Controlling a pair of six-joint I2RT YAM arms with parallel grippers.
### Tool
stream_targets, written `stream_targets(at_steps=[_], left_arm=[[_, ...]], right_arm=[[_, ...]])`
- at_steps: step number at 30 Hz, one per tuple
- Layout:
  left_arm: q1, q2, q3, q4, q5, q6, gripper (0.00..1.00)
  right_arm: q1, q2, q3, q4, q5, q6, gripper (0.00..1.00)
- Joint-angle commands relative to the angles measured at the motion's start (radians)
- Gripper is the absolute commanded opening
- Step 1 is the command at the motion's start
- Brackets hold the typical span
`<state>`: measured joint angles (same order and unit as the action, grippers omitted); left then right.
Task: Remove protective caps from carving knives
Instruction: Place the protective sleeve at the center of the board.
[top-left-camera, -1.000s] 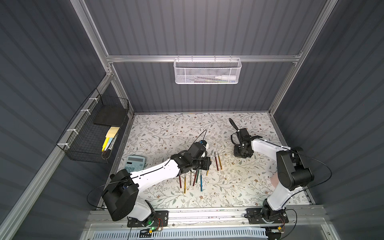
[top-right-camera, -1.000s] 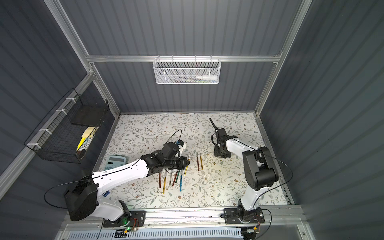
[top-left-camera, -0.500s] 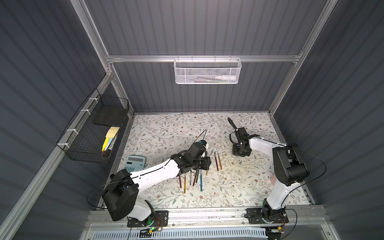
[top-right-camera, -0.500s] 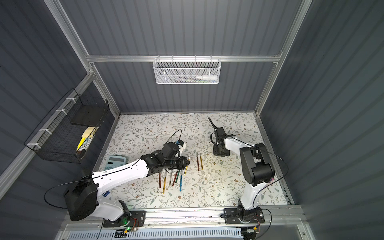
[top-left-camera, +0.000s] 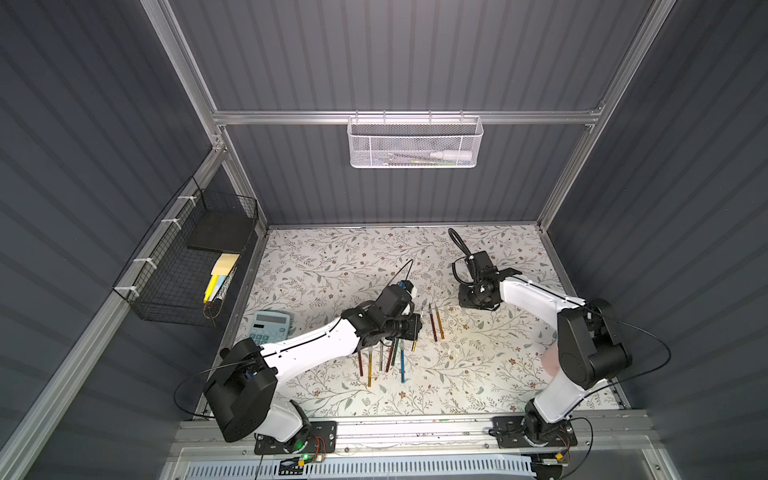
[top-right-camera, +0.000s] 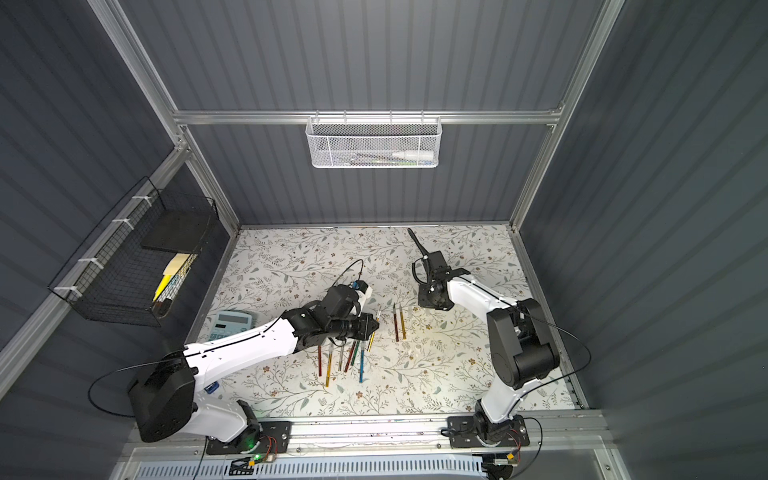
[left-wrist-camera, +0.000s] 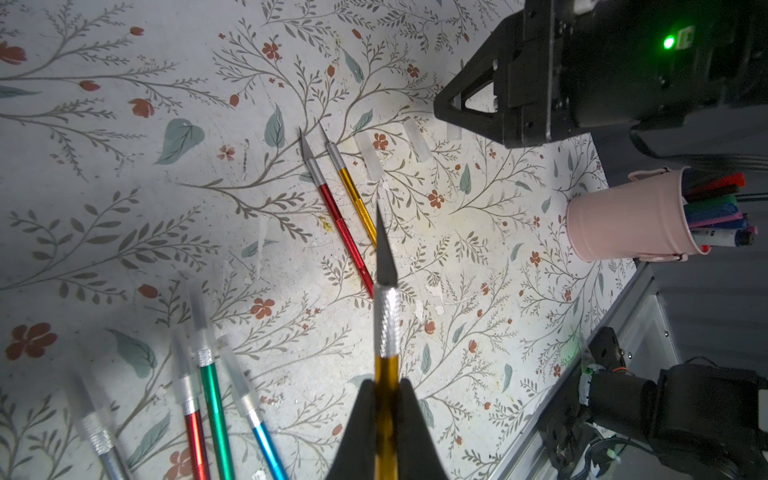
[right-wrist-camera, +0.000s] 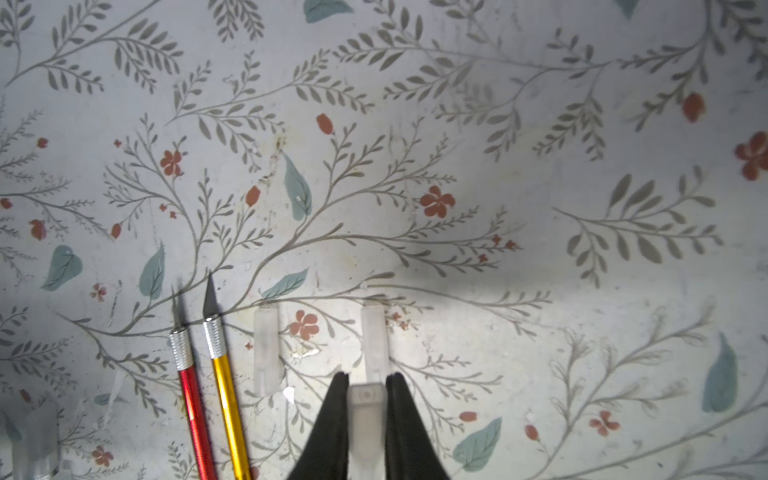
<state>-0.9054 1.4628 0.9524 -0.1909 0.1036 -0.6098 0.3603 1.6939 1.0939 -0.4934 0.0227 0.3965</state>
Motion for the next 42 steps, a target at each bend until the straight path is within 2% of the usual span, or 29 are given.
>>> stream_targets(at_steps=[1, 11, 24, 33, 42], left_arm=[[-0.003, -0.028, -0.006, -0.033, -0.016, 0.014, 0.05], [-0.002, -0.050, -0.015, -0.042, -0.022, 0.010, 0.05], [-0.003, -0.050, -0.026, -0.029, -0.016, 0.003, 0.05], [-0.002, -0.038, -0.017, -0.031, -0.017, 0.004, 0.05], [-0.002, 0.022, 0.013, -0.046, -0.042, -0.034, 0.05]], right_arm=[[0.037, 0.026, 0.019, 0.002, -0.017, 0.021, 0.15], [0.072, 0.130, 0.064, -0.014, 0.044, 0.048, 0.15], [0.077, 0.171, 0.080, -0.013, 0.056, 0.049, 0.23], [0.078, 0.152, 0.077, -0.017, 0.057, 0.051, 0.23], [0.078, 0.025, 0.074, -0.061, 0.072, 0.041, 0.24]])
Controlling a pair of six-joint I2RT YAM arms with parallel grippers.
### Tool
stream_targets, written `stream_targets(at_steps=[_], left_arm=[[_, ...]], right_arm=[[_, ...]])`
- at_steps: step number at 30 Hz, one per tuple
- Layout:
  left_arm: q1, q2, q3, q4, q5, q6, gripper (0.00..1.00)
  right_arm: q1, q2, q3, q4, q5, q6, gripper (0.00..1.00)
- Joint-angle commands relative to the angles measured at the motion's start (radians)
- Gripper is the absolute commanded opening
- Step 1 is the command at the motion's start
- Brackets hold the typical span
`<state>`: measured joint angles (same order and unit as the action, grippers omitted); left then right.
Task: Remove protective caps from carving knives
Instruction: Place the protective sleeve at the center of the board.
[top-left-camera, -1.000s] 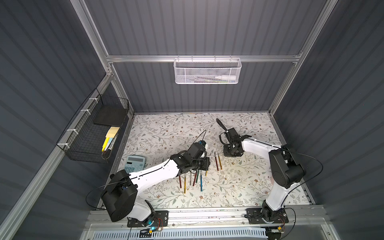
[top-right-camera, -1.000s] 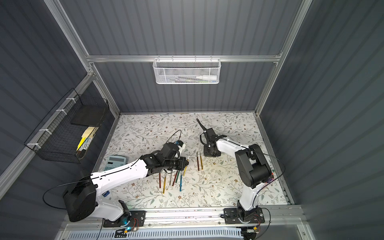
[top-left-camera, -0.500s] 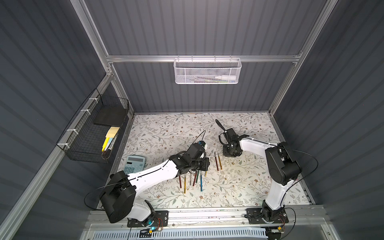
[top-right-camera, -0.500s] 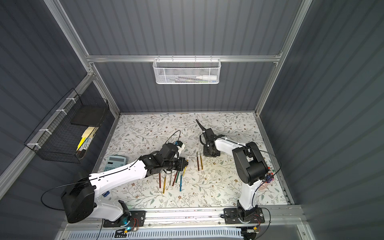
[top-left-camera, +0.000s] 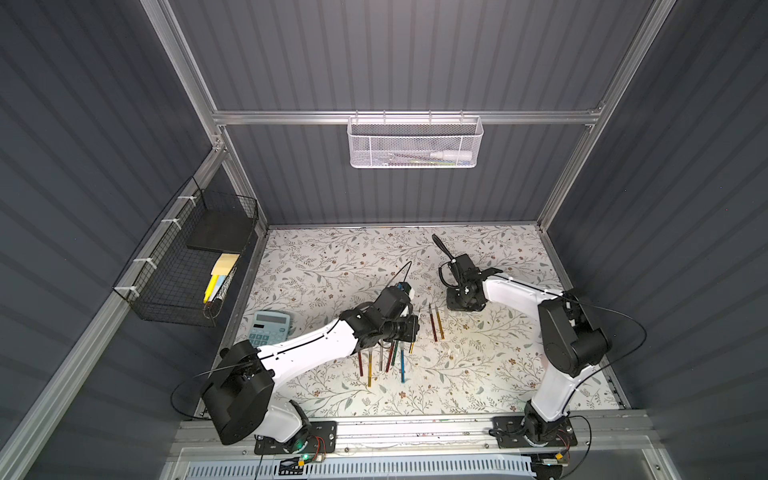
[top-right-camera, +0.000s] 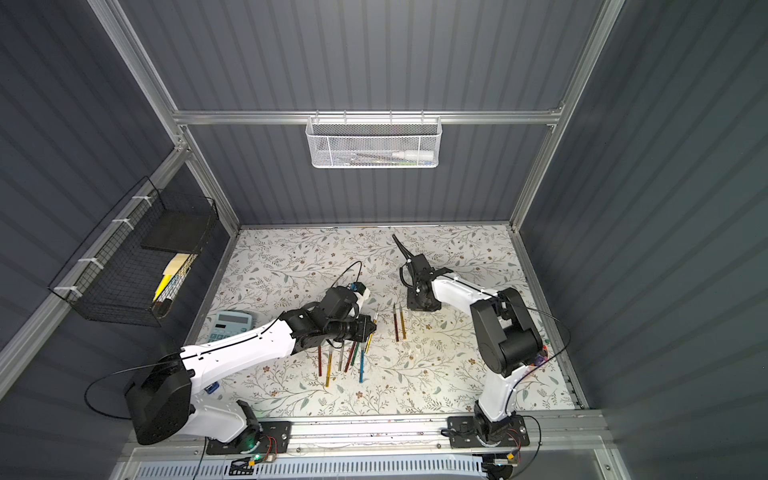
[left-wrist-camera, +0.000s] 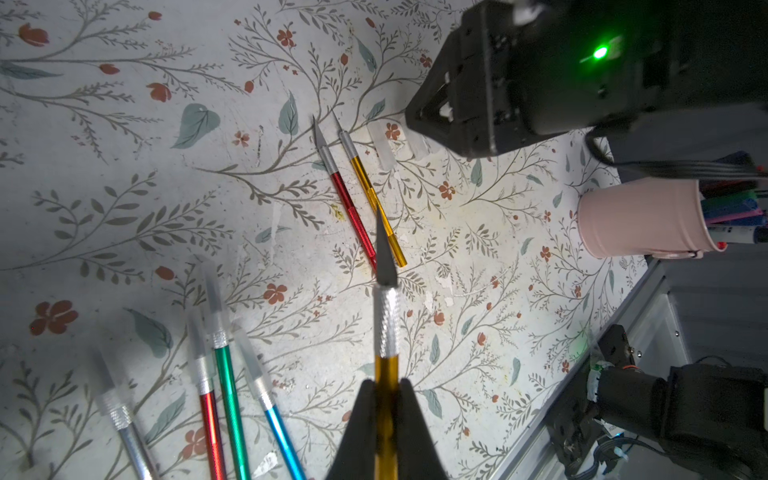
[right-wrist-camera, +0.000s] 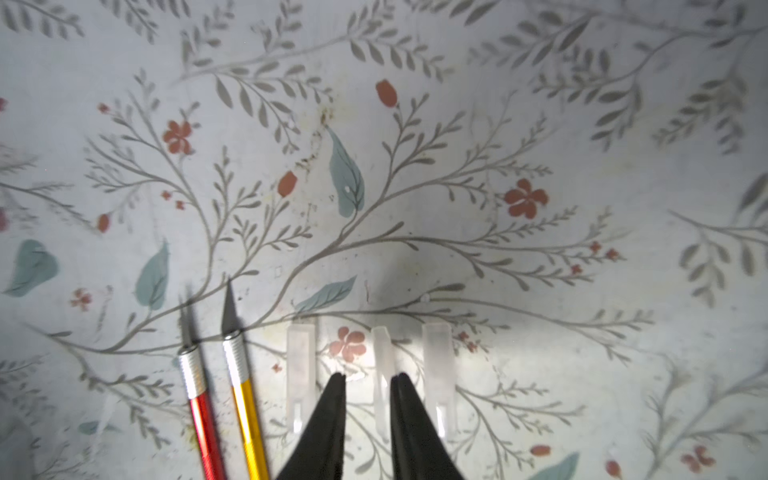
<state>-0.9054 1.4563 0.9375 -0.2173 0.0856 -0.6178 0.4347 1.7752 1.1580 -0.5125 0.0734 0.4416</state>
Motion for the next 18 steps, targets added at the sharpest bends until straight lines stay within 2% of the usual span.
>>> stream_targets(at_steps=[1, 5, 10, 18], left_arm=[[-0.003, 0.040, 0.036, -0.026, -0.029, -0.037, 0.05], [-0.002, 0.087, 0.053, -0.016, -0.032, -0.079, 0.05], [-0.002, 0.152, 0.090, -0.009, -0.048, -0.135, 0.06], [-0.003, 0.253, 0.114, 0.082, -0.057, -0.242, 0.06]], right_arm=[[0.004, -0.073, 0.008, -0.049, 0.023, -0.006, 0.24], [0.004, -0.155, -0.026, -0.050, 0.016, -0.006, 0.24], [0.004, -0.235, -0.097, -0.009, -0.056, 0.001, 0.24], [0.004, -0.329, -0.190, 0.031, -0.100, 0.035, 0.25]])
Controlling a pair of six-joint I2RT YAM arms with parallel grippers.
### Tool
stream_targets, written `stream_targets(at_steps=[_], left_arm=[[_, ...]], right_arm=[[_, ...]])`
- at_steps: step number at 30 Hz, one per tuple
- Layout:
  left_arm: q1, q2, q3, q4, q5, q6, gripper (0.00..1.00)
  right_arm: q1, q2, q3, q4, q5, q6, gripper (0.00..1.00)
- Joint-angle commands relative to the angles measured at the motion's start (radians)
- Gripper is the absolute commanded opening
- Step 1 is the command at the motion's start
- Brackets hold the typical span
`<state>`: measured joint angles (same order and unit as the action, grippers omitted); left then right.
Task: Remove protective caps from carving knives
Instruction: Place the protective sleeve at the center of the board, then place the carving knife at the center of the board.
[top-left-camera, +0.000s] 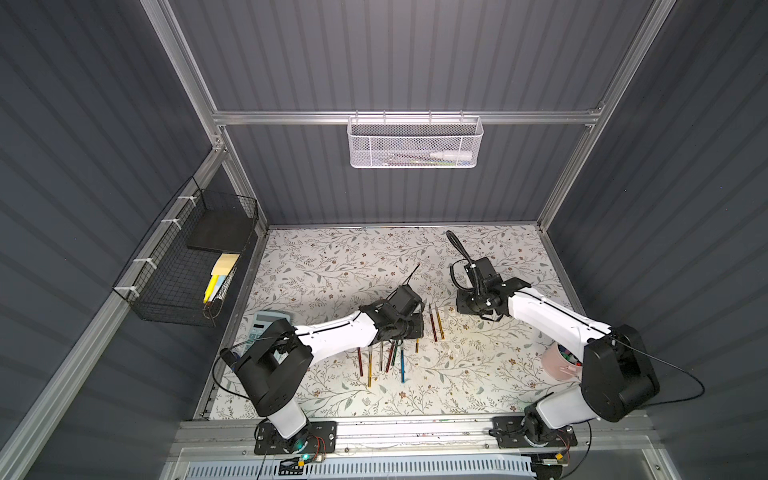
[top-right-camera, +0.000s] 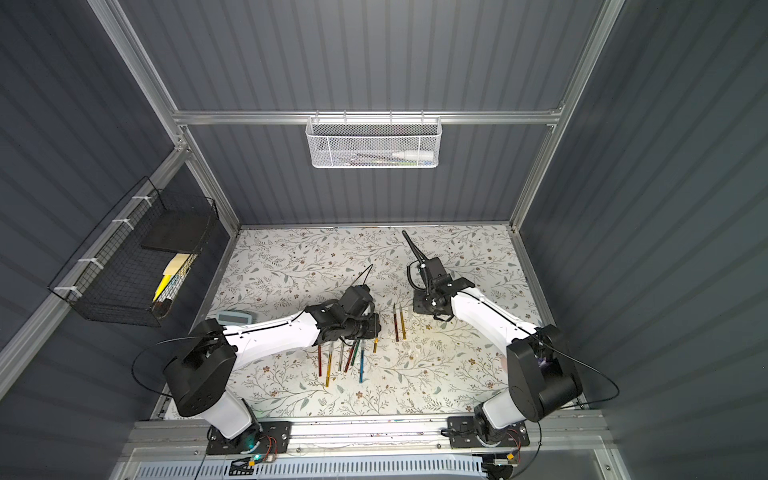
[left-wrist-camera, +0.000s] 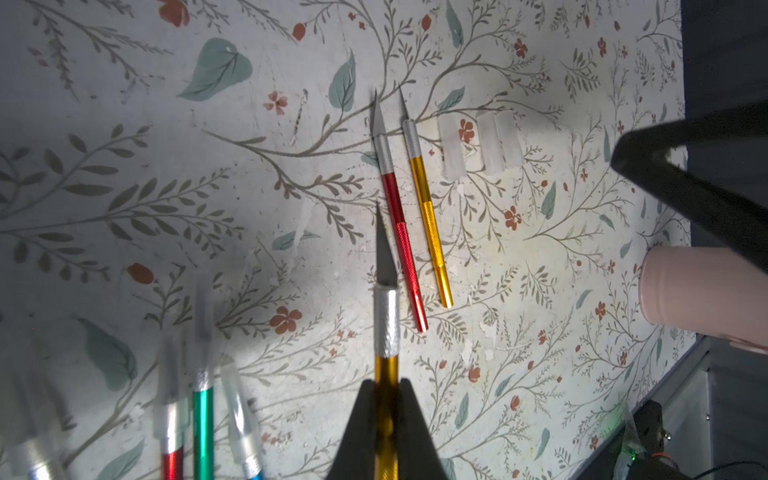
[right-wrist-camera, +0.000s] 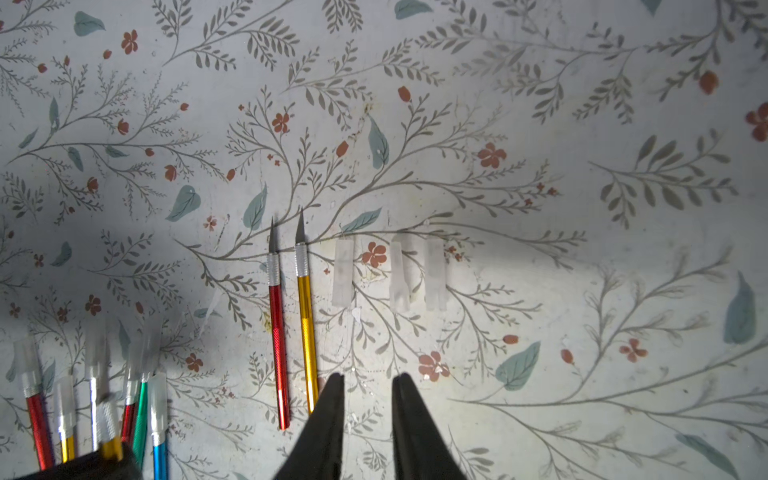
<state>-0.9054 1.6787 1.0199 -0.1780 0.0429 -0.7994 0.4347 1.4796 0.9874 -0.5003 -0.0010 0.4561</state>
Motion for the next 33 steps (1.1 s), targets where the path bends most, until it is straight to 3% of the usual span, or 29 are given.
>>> stream_targets(at_steps=[1, 6, 15, 19, 21, 23, 26, 33], left_arm=[[-0.002, 0.046, 0.038, 0.053, -0.016, -0.067, 0.06], [-0.004, 0.111, 0.068, 0.083, -0.030, -0.101, 0.06], [-0.004, 0.206, 0.095, 0.155, -0.022, -0.168, 0.06], [-0.003, 0.221, 0.105, 0.158, -0.029, -0.172, 0.07], [-0.004, 0.227, 0.108, 0.158, -0.031, -0.173, 0.07], [-0.004, 0.232, 0.109, 0.161, -0.030, -0.176, 0.07], [-0.004, 0.237, 0.105, 0.171, -0.030, -0.182, 0.07], [-0.004, 0.253, 0.117, 0.164, -0.038, -0.177, 0.07]], right_arm=[[0.004, -0.045, -0.029, 0.018, -0.025, 0.021, 0.25], [0.004, -0.103, -0.069, -0.003, -0.005, 0.024, 0.26], [0.004, -0.259, -0.167, 0.024, -0.091, -0.018, 0.31], [0.004, -0.330, -0.199, 0.042, -0.169, -0.019, 0.48], [0.003, -0.363, -0.220, 0.042, -0.179, -0.015, 0.62], [0.003, -0.393, -0.235, 0.066, -0.156, -0.006, 0.83], [0.002, -0.421, -0.240, 0.057, -0.150, 0.005, 0.99], [0.002, -0.438, -0.237, 0.023, -0.129, 0.010, 0.99]])
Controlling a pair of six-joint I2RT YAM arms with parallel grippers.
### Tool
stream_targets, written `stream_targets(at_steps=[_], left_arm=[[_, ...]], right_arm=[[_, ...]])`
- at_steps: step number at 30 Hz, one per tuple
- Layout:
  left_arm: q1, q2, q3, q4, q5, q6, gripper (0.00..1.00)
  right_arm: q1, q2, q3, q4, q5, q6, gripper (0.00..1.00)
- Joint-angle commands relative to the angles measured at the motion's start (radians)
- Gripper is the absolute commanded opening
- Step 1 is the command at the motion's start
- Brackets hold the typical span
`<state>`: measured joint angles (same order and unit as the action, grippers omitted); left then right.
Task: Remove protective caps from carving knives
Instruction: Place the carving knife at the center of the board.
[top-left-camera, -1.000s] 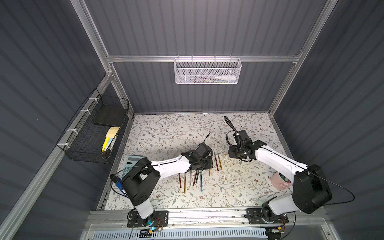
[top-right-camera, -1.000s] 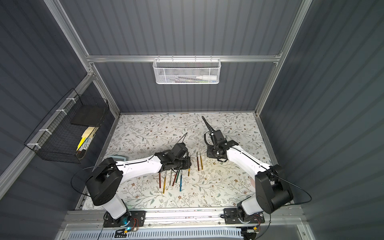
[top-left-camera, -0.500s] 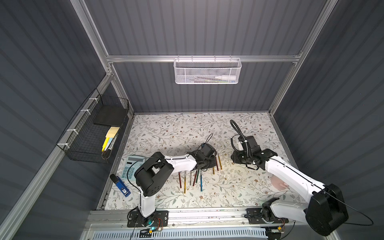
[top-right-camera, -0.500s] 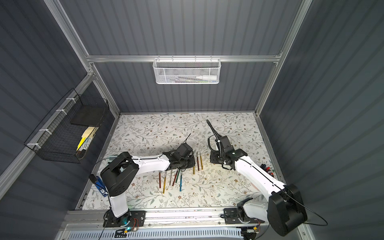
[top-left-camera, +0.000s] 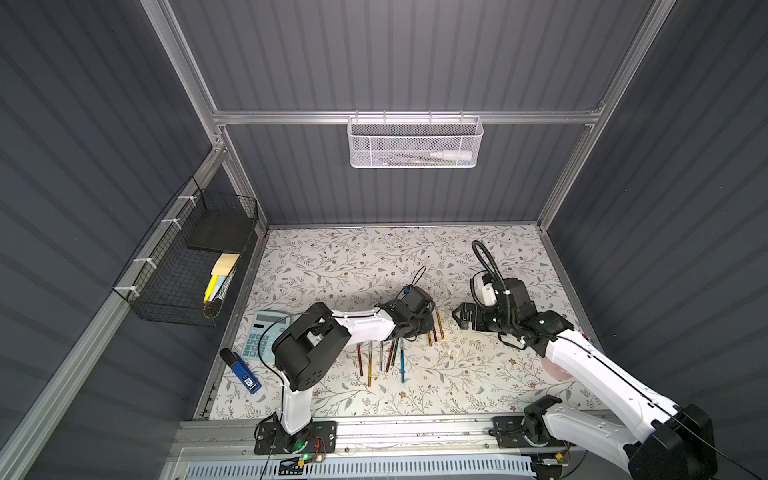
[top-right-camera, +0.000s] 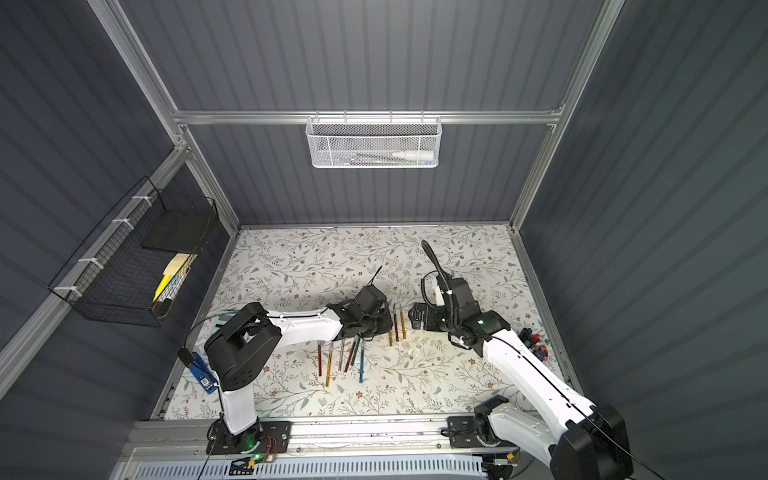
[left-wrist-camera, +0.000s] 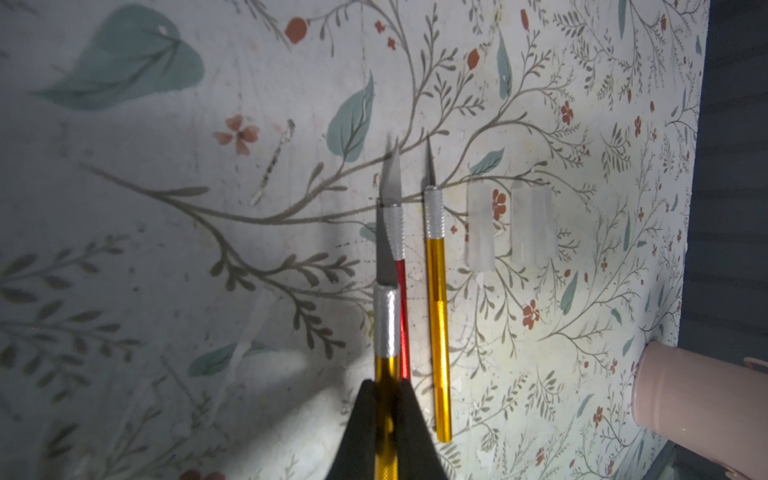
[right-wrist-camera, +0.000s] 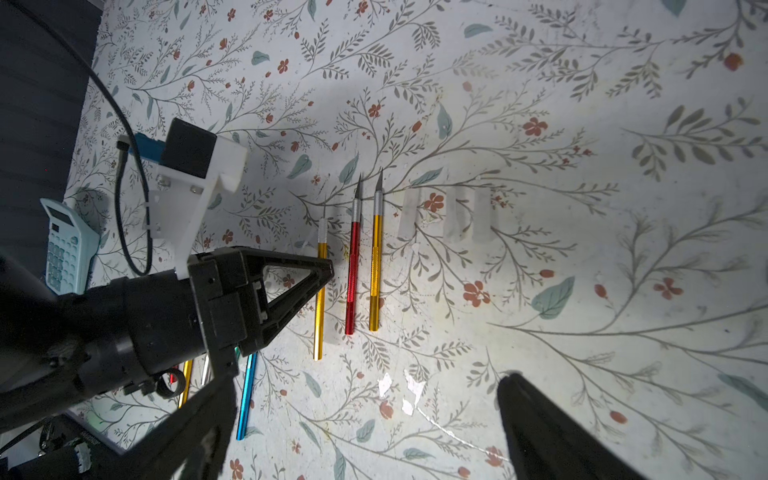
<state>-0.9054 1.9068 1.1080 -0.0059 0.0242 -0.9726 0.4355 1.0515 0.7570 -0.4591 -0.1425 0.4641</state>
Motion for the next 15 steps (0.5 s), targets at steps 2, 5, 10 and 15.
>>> stream_targets(at_steps=[2, 5, 10, 15], left_arm=[[-0.004, 0.028, 0.031, -0.007, -0.023, 0.000, 0.08], [-0.004, 0.032, 0.030, -0.012, -0.027, 0.009, 0.10], [-0.004, 0.028, 0.026, -0.034, -0.054, 0.017, 0.13], [-0.004, 0.036, 0.028, -0.039, -0.058, 0.020, 0.20]], right_arm=[[0.001, -0.013, -0.009, -0.019, 0.022, 0.003, 0.99], [0.001, -0.016, -0.010, -0.025, 0.049, 0.002, 0.99], [0.002, -0.019, -0.011, -0.029, 0.055, 0.002, 0.99], [0.000, -0.024, -0.012, -0.032, 0.060, 0.000, 0.99]])
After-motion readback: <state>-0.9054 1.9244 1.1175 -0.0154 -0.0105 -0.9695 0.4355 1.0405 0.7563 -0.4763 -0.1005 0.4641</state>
